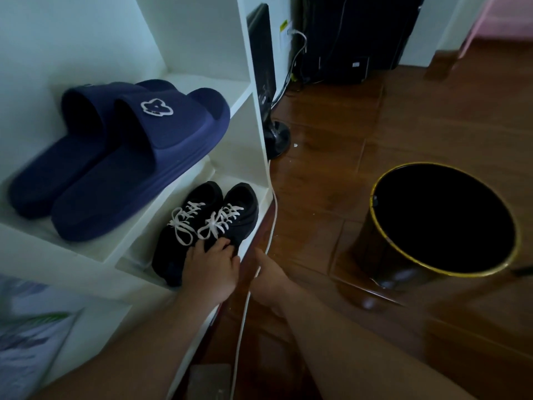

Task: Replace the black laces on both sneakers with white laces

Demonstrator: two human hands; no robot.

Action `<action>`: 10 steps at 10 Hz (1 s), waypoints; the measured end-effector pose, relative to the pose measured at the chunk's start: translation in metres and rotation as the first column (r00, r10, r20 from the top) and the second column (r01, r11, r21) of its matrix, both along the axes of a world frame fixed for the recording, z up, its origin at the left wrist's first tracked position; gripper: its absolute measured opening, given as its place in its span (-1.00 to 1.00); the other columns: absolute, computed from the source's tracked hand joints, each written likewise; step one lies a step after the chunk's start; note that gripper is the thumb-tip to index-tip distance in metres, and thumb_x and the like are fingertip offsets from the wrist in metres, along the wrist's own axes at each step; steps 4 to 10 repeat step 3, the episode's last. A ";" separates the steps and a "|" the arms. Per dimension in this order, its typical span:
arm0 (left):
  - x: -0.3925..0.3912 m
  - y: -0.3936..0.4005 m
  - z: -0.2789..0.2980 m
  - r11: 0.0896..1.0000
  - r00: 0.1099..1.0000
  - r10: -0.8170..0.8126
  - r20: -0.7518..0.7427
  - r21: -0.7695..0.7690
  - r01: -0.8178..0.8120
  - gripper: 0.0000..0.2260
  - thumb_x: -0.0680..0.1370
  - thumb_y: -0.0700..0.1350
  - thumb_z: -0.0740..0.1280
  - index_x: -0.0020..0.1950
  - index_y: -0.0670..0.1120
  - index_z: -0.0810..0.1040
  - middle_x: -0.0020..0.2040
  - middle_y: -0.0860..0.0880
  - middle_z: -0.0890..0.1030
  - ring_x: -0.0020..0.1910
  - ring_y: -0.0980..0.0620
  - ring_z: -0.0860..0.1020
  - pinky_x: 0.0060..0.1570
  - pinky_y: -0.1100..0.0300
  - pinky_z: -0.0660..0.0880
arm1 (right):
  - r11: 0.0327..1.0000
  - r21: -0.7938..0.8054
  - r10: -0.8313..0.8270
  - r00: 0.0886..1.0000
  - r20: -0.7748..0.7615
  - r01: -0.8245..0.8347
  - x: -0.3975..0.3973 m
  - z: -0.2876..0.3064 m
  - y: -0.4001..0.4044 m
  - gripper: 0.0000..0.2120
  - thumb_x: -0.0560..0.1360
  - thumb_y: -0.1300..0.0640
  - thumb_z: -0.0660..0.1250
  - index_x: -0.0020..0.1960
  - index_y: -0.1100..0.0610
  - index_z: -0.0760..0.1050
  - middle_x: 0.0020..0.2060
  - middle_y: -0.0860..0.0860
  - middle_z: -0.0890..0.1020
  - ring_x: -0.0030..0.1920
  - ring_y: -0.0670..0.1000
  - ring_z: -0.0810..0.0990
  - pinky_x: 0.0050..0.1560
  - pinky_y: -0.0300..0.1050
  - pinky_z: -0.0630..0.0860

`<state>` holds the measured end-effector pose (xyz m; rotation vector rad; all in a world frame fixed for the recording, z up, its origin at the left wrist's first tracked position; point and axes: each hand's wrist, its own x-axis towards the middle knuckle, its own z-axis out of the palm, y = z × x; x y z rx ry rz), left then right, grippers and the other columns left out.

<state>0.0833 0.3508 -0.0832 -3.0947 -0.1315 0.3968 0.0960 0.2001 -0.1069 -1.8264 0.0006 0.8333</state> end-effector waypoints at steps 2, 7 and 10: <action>0.001 -0.050 0.032 0.974 0.949 0.228 -0.216 0.058 -0.221 -0.57 0.61 0.10 0.19 0.48 0.09 0.49 0.66 0.06 0.18 0.63 -0.38 -0.05 0.60 -0.31 -0.12 | 0.989 -0.147 -0.014 1.000 0.005 0.014 -0.011 0.023 -0.068 -0.28 0.47 0.30 0.29 0.59 -0.08 0.31 0.42 -0.02 0.55 0.26 0.07 0.63 0.11 -0.09 0.65; -0.005 -0.086 0.043 0.985 0.962 0.170 -0.212 0.063 -0.160 -0.59 0.58 0.09 0.22 0.42 0.09 0.54 0.56 -0.10 0.31 0.57 -0.35 0.12 0.58 -0.27 0.01 | 0.979 -0.199 -0.039 0.998 0.056 0.049 -0.022 0.043 -0.107 -0.30 0.52 0.31 0.33 0.62 0.03 0.27 0.43 0.05 0.53 0.30 0.08 0.60 0.05 -0.20 0.59; -0.005 -0.086 0.043 0.985 0.962 0.170 -0.212 0.063 -0.160 -0.59 0.58 0.09 0.22 0.42 0.09 0.54 0.56 -0.10 0.31 0.57 -0.35 0.12 0.58 -0.27 0.01 | 0.979 -0.199 -0.039 0.998 0.056 0.049 -0.022 0.043 -0.107 -0.30 0.52 0.31 0.33 0.62 0.03 0.27 0.43 0.05 0.53 0.30 0.08 0.60 0.05 -0.20 0.59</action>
